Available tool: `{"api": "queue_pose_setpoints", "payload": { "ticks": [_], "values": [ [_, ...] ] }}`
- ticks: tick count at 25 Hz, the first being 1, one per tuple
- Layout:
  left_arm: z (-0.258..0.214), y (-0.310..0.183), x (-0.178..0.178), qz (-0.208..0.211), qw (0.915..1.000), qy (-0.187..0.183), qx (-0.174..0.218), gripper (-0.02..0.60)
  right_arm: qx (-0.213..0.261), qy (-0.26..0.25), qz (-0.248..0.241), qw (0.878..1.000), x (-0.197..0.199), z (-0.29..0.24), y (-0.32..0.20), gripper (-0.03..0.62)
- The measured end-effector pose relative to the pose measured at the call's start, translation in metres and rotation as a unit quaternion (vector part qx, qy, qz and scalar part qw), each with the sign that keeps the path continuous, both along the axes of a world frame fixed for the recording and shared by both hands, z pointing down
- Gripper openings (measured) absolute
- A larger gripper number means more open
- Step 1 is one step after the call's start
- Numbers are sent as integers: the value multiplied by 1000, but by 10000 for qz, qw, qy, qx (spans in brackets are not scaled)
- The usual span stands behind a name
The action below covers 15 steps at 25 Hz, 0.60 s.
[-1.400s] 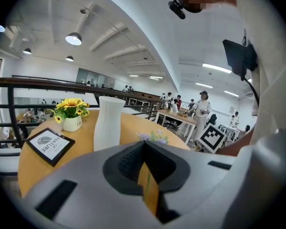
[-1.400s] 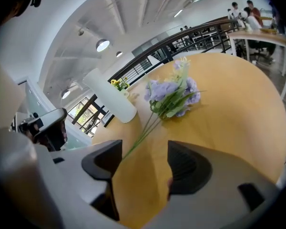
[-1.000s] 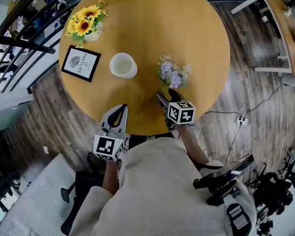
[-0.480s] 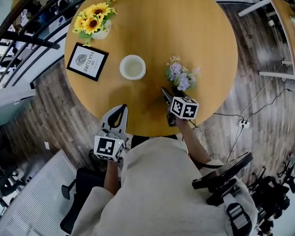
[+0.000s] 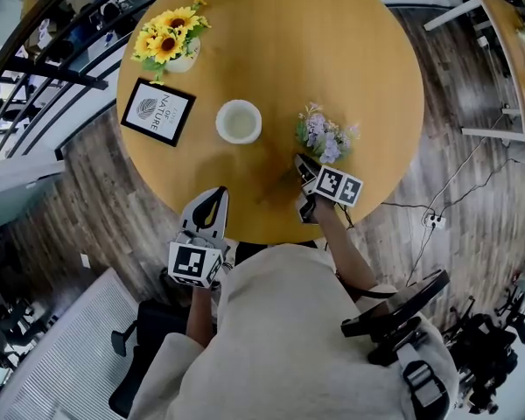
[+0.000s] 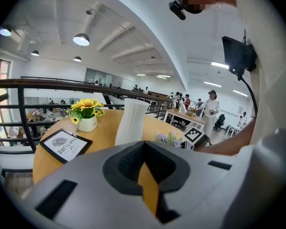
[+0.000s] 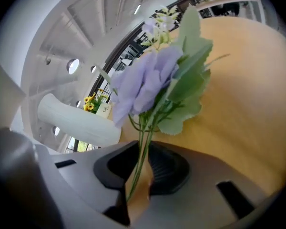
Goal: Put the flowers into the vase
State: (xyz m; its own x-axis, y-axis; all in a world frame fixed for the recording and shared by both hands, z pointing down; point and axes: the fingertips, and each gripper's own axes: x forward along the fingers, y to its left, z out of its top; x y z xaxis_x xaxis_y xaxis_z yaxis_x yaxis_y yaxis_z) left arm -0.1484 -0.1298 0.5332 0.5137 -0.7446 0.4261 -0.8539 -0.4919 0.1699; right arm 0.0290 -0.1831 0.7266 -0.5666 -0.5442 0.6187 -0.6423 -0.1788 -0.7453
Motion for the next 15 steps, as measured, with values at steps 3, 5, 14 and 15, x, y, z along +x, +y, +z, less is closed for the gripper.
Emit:
{"api": "queue_pose_setpoints", "payload": {
  "ticks": [3, 5, 14, 15],
  "values": [
    [-1, 1, -2, -17, 10000, -13, 15, 8, -40, -488, 352, 9982, 1, -3, -3, 28],
    [0, 3, -2, -32, 10000, -24, -3, 8, 52, -529, 338, 9980, 2, -5, -4, 23],
    [-2, 1, 4, 6, 10000, 21, 83, 6, 549, -577, 183, 9967, 1, -27, -13, 18],
    [-3, 1, 6, 15, 9999, 28, 96, 8, 616, -558, 174, 9964, 2, -31, -15, 18]
  ]
}}
